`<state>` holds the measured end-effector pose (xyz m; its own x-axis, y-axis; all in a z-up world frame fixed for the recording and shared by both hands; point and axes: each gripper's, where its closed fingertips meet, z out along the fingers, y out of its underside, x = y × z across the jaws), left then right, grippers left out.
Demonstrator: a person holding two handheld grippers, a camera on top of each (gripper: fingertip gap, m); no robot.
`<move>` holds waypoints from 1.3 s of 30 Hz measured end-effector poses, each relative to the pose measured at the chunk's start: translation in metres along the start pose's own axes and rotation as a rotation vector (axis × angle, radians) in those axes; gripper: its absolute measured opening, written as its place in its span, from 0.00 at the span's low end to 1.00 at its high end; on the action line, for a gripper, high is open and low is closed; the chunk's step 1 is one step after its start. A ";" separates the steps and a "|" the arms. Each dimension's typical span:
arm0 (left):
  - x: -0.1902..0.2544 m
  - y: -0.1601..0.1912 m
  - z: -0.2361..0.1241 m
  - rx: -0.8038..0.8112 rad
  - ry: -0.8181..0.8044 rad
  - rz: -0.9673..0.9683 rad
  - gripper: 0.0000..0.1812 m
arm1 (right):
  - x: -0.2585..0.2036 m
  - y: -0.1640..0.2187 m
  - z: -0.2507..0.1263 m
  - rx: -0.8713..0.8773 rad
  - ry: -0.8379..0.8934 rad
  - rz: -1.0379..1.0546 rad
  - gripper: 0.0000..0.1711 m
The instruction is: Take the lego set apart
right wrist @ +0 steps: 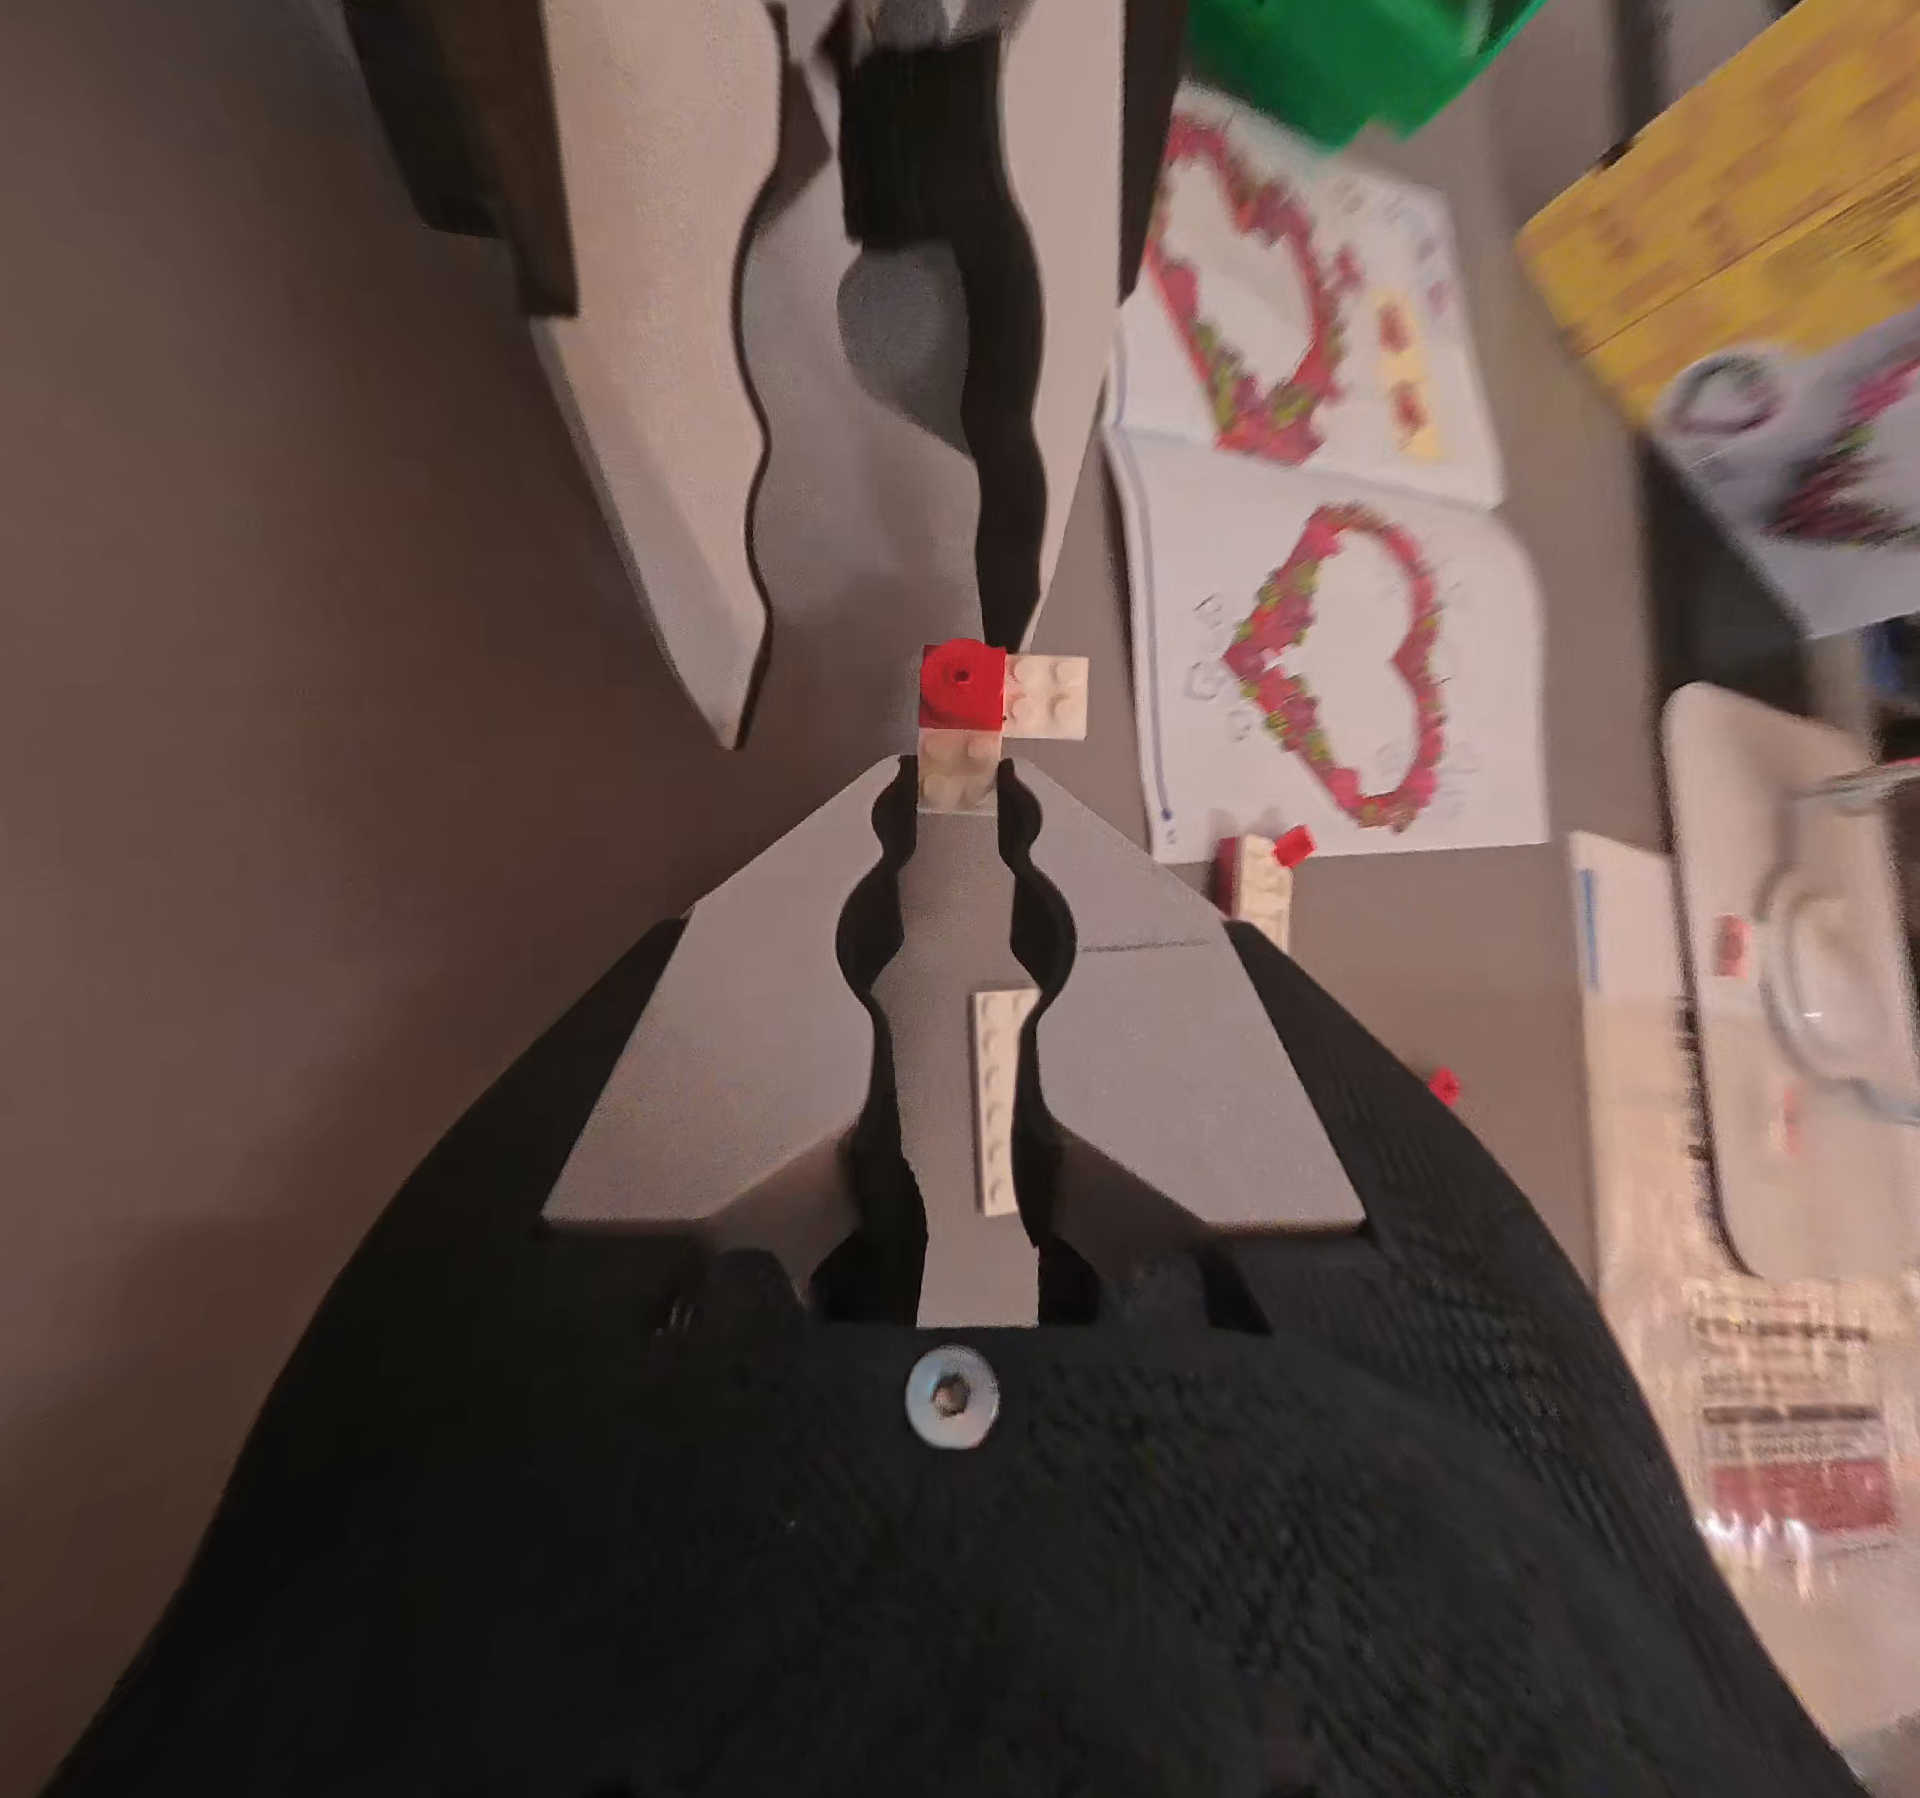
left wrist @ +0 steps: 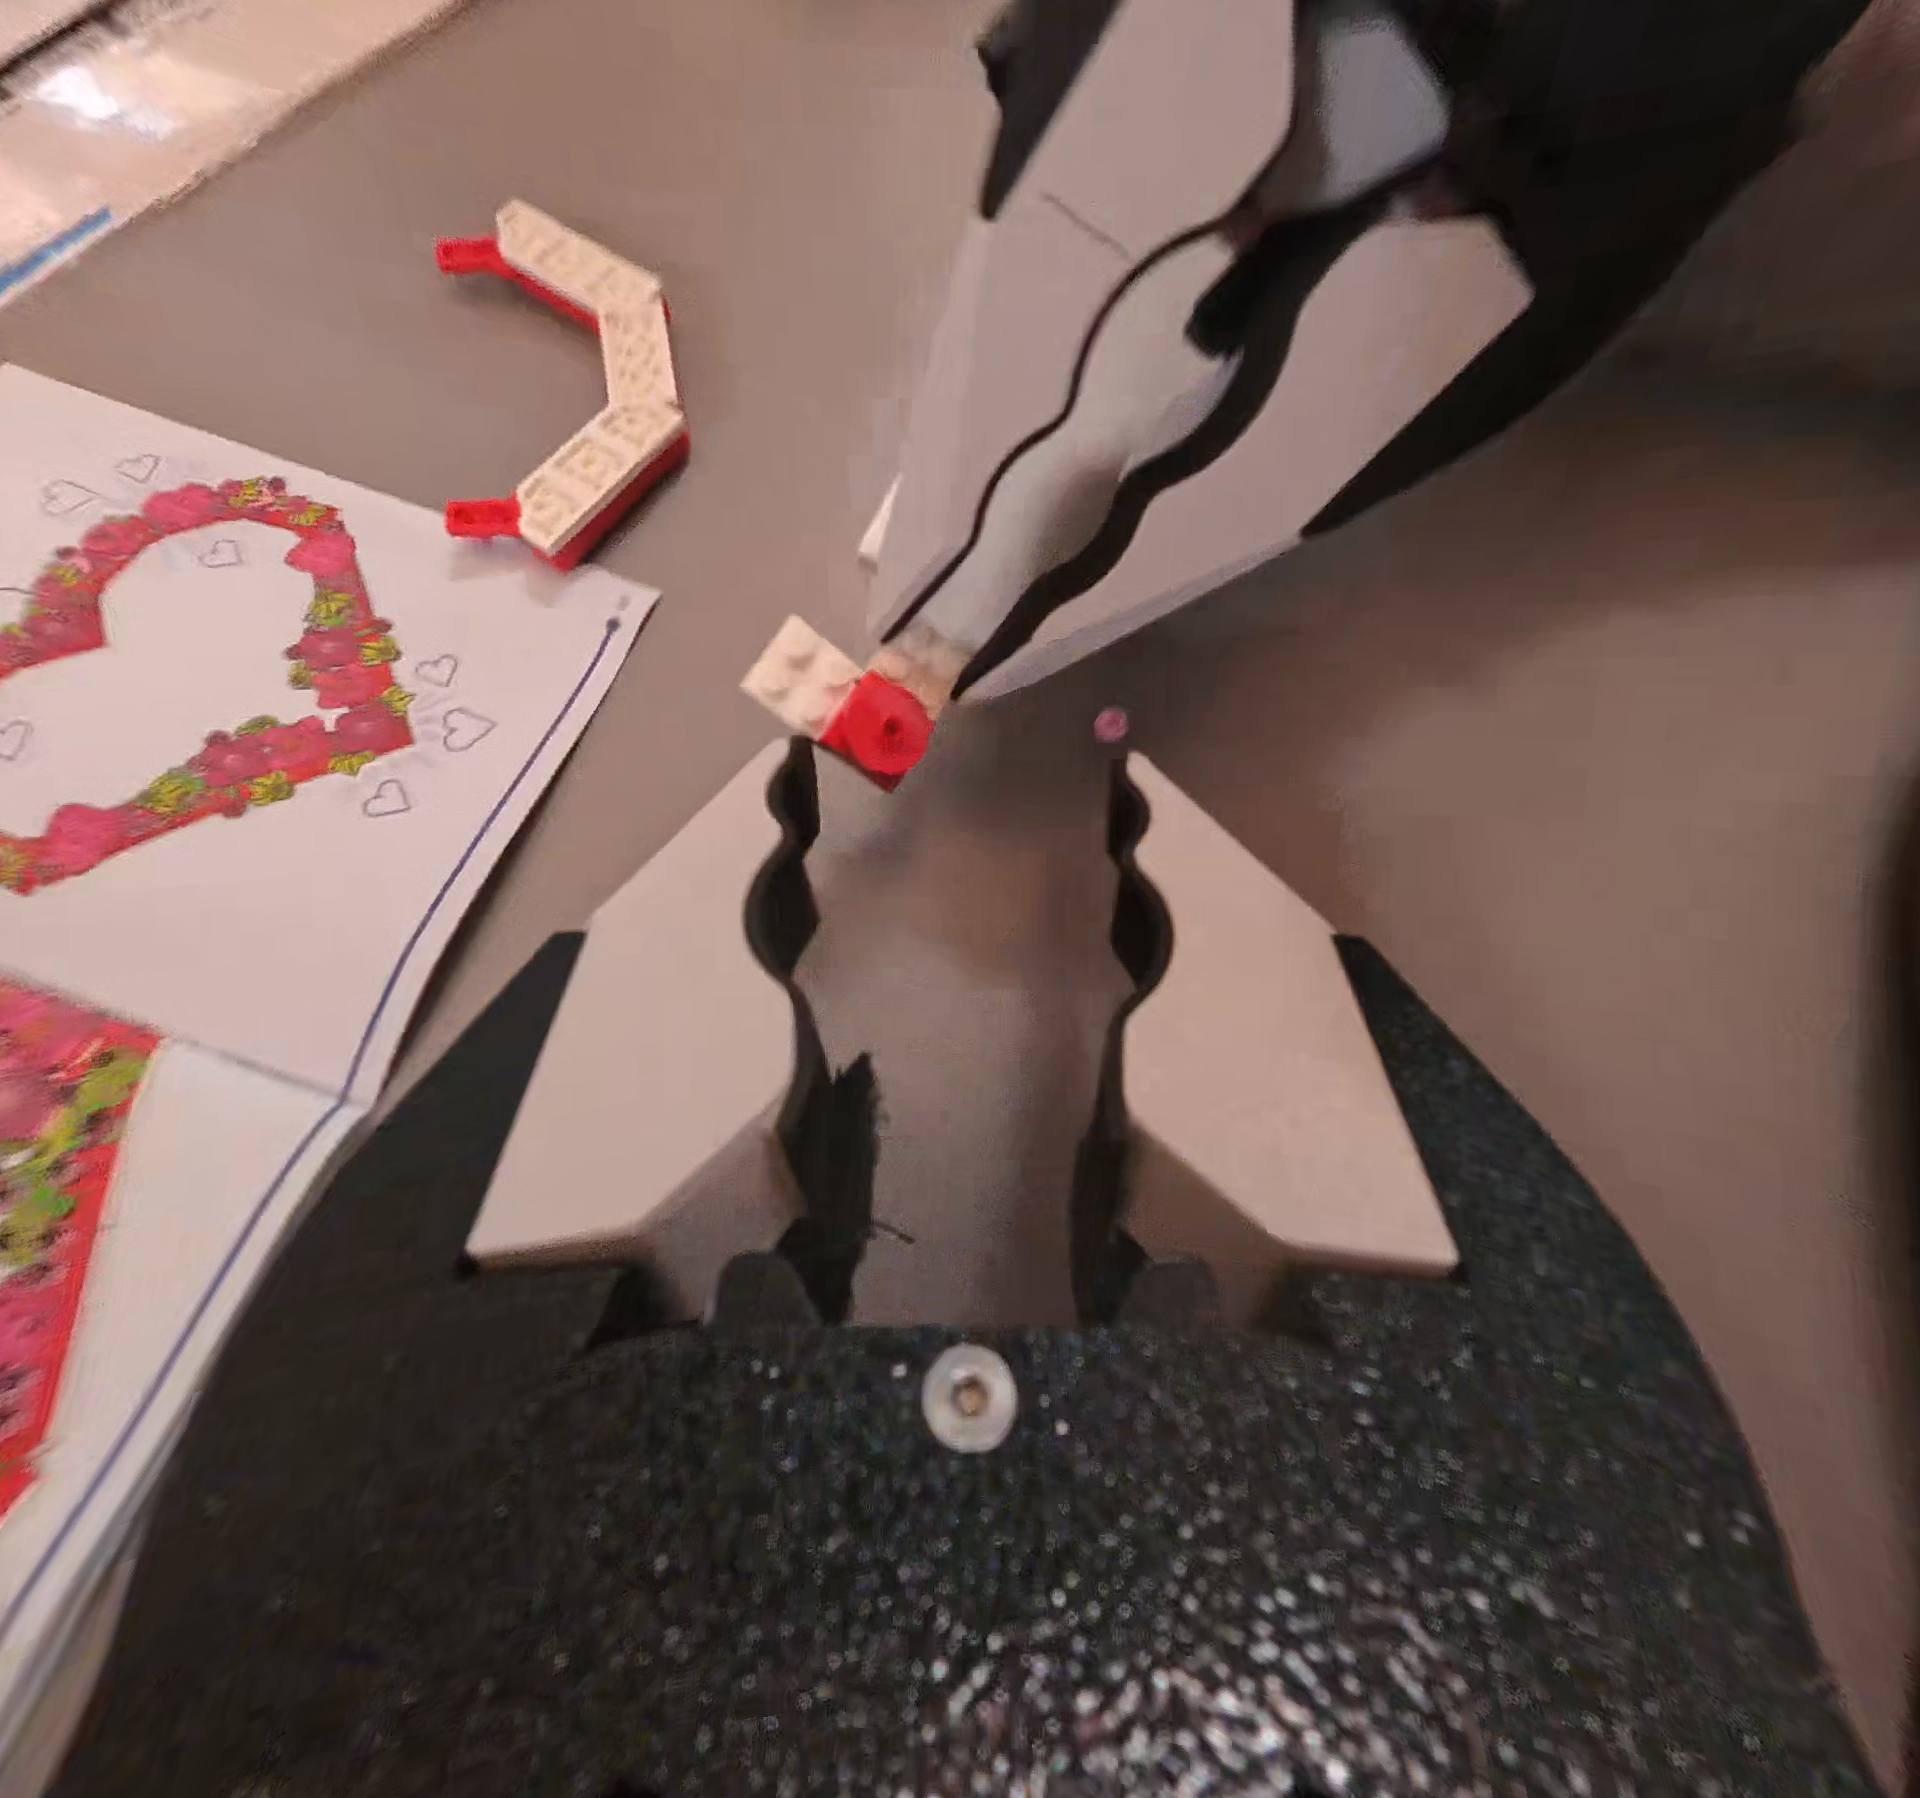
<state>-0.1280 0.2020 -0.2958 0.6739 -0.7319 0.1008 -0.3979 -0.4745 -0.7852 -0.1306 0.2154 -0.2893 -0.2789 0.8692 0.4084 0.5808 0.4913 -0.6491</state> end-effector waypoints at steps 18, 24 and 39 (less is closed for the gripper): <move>-0.001 -0.072 -0.047 0.586 0.091 -0.121 0.04 | 0.020 -0.065 -0.069 0.581 0.170 0.034 0.21; 0.020 -0.044 -0.019 0.293 0.020 0.202 0.04 | 0.008 -0.038 -0.051 0.364 -0.103 0.155 0.15; 0.032 -0.068 -0.036 0.563 0.226 0.012 0.05 | 0.012 -0.058 -0.073 0.743 -0.436 0.590 0.02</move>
<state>-0.1016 0.1931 -0.2169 0.4983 -0.8504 0.1685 0.0274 -0.1788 -0.9835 -0.1120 0.1934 -0.1998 -0.4416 0.8547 -0.2729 0.1391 -0.2352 -0.9619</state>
